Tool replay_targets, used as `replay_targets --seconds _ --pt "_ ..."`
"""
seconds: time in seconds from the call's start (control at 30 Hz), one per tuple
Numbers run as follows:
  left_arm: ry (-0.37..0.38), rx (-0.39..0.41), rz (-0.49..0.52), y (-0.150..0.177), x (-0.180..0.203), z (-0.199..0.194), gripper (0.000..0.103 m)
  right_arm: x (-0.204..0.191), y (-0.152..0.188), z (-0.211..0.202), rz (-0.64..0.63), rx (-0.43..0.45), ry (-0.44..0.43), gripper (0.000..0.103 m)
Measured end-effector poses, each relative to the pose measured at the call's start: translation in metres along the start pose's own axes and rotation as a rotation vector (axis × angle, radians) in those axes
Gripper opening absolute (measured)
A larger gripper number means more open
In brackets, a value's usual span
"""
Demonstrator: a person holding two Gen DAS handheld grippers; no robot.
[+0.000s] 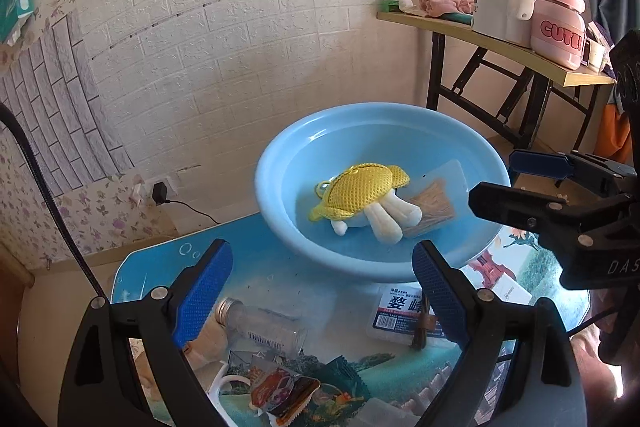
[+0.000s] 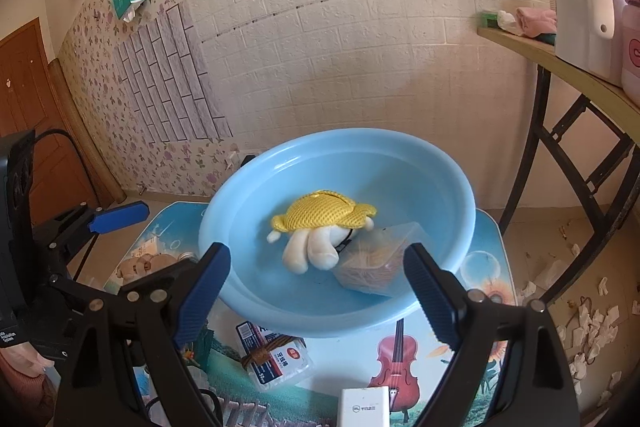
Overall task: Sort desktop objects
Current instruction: 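Carry the doll into the blue basin with the left gripper while the right gripper carries the toothpick box there, then open both grippers over the basin and withdraw toward the table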
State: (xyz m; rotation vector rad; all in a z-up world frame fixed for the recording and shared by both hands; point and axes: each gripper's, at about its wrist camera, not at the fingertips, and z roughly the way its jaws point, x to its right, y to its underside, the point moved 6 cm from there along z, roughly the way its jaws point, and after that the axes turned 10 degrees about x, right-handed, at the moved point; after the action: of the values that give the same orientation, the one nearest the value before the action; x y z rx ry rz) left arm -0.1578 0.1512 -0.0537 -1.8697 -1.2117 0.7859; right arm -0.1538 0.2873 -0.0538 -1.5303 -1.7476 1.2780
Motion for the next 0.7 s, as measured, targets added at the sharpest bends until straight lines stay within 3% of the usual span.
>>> replay_targets --seconds 0.7 --pt "-0.031 0.001 -0.104 0.045 -0.021 -0.068 0.096 -0.027 0.043 -0.054 -0.043 -0.050 0.025 0.090"
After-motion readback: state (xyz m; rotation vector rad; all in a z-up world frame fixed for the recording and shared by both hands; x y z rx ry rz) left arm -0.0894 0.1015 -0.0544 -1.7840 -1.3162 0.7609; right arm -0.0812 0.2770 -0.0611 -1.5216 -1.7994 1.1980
